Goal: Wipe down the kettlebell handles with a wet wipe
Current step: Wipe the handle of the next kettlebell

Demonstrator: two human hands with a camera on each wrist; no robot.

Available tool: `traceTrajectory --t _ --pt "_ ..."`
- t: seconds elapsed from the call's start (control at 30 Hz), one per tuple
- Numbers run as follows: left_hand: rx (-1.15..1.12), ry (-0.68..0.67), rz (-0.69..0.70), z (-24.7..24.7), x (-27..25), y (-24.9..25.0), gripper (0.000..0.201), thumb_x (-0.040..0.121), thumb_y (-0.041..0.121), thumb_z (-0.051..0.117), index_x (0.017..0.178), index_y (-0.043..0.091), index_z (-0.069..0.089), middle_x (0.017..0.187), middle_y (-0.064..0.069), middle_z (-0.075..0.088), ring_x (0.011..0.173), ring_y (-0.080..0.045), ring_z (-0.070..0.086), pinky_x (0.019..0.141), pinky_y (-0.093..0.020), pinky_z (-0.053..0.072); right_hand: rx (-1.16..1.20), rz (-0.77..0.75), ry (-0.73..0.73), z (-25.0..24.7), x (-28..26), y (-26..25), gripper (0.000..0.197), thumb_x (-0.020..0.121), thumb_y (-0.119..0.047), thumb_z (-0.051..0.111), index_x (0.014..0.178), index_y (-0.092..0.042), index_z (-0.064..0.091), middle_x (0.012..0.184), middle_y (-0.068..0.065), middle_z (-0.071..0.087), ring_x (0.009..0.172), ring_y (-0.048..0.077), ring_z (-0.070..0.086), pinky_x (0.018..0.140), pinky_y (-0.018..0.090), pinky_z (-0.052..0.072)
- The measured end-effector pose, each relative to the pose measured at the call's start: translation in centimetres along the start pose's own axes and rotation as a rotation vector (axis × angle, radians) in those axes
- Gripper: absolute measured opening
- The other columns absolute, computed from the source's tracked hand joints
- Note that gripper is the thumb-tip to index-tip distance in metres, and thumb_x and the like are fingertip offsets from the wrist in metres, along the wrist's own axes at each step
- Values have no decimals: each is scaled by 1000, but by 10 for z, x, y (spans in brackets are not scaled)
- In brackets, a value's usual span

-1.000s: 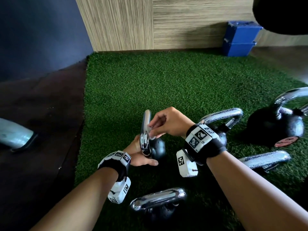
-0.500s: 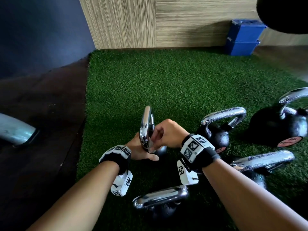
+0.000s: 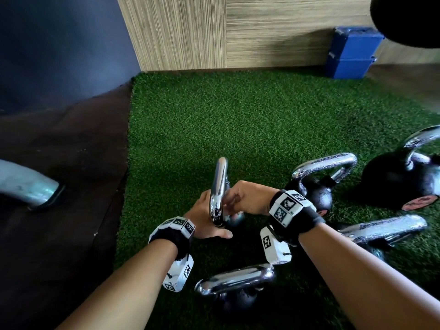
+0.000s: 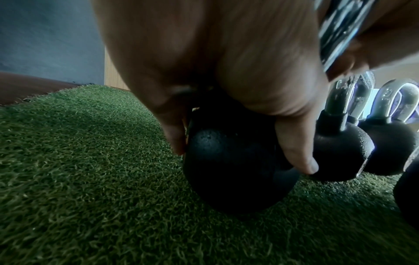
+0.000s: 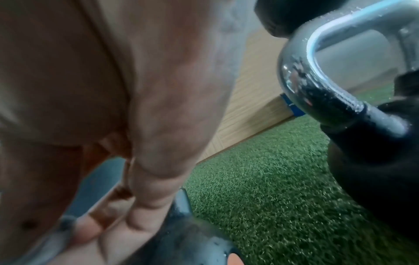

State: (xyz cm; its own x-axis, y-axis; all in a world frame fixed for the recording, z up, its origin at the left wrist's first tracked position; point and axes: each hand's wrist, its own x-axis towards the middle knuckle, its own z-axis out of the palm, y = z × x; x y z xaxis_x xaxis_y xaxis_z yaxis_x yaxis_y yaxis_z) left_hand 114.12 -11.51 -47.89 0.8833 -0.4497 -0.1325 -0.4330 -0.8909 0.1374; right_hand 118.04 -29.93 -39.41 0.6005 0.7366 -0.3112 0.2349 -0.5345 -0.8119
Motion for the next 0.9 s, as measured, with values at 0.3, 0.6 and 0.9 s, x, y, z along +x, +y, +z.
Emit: traceTrajectory --t 0.3,0.6,0.9 --pt "-266 52 -147 10 -3 0 115 63 63 85 156 22 33 164 -1 12 152 -22 7 127 -38 14 37 -38 -143 -5 1 -7 22 88 5 67 109 1 73 107 24 74 93 32 71 90 38 57" --pt "-482 116 -174 10 -6 0 121 56 53 93 157 25 32 160 -1 24 149 -19 21 125 -37 22 736 32 -136 2 5 7 24 95 13 48 117 11 60 96 20 62 83 22 64 77 24 59" --pt "-555 160 -189 11 -8 3 128 56 47 96 159 23 25 161 0 24 152 -17 19 127 -37 21 1048 -41 -72 12 11 19 33 90 14 47 123 10 53 94 15 71 81 20 72 81 29 60"
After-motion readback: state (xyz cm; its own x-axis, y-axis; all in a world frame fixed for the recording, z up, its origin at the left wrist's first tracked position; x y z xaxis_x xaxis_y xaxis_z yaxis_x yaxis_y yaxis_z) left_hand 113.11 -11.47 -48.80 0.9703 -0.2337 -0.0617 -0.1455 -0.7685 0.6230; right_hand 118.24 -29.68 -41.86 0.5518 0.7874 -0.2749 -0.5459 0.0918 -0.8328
